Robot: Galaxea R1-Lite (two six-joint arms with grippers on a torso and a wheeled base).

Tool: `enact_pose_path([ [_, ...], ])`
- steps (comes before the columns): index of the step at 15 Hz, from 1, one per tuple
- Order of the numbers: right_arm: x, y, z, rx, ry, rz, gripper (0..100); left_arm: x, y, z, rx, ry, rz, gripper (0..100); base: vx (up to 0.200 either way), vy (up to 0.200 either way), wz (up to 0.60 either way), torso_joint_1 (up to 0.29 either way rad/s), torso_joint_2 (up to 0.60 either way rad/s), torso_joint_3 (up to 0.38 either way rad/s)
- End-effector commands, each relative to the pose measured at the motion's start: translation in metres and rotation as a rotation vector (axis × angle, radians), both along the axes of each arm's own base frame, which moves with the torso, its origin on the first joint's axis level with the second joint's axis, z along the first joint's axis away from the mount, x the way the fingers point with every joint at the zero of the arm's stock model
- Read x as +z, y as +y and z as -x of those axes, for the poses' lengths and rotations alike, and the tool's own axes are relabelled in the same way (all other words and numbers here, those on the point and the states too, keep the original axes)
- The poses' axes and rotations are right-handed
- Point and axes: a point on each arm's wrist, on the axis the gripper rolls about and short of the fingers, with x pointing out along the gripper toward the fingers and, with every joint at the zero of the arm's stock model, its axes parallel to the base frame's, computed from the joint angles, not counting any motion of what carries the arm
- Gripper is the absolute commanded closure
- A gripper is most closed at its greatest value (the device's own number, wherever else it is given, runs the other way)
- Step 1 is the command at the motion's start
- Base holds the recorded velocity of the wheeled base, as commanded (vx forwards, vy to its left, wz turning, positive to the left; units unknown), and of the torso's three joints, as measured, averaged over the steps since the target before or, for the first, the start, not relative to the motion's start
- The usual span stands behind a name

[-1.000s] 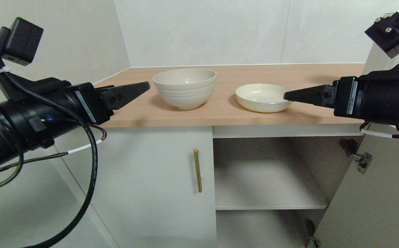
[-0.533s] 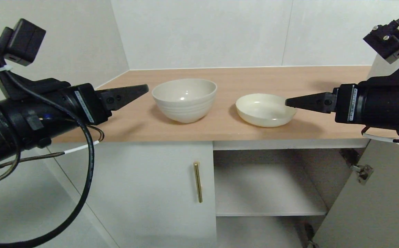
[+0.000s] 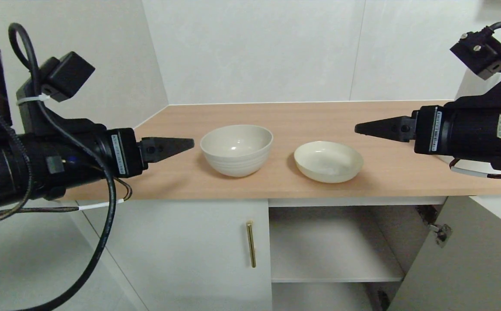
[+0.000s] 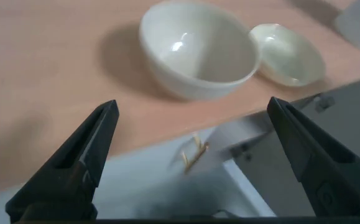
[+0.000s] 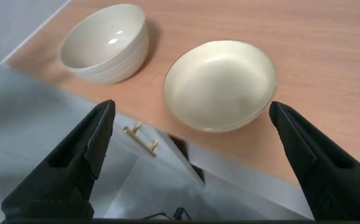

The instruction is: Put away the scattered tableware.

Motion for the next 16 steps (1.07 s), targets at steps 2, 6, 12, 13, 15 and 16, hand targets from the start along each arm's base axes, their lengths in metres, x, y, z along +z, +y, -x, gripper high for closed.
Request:
enact_pose_path([
  [2,-0.009,0.012,-0.027,-0.16,0.039,0.076,0,-0.002,-0.01,-0.019,0.035,0.078,0.058,0,0.0,0.0,0.0,0.0,0.0,0.0],
  [6,-0.014,0.015,-0.036,-0.193,0.078,0.087,0,-0.017,-0.02,-0.043,0.162,0.145,0.06,0,0.0,0.0,0.0,0.0,0.0,0.0],
  [12,-0.015,0.014,-0.035,-0.198,0.082,0.083,0,-0.037,-0.047,-0.068,0.196,0.202,0.081,0,0.0,0.0,0.0,0.0,0.0,0.0],
  [13,-0.014,0.014,-0.035,-0.199,0.081,0.081,0,-0.04,-0.048,-0.071,0.196,0.203,0.081,0,0.0,0.0,0.0,0.0,0.0,0.0],
  [15,-0.014,0.014,-0.035,-0.197,0.081,0.081,0,-0.04,-0.048,-0.071,0.196,0.202,0.081,0,0.0,0.0,0.0,0.0,0.0,0.0],
  [16,-0.014,0.014,-0.035,-0.197,0.081,0.082,0,-0.04,-0.049,-0.071,0.195,0.202,0.081,0,0.0,0.0,0.0,0.0,0.0,0.0],
])
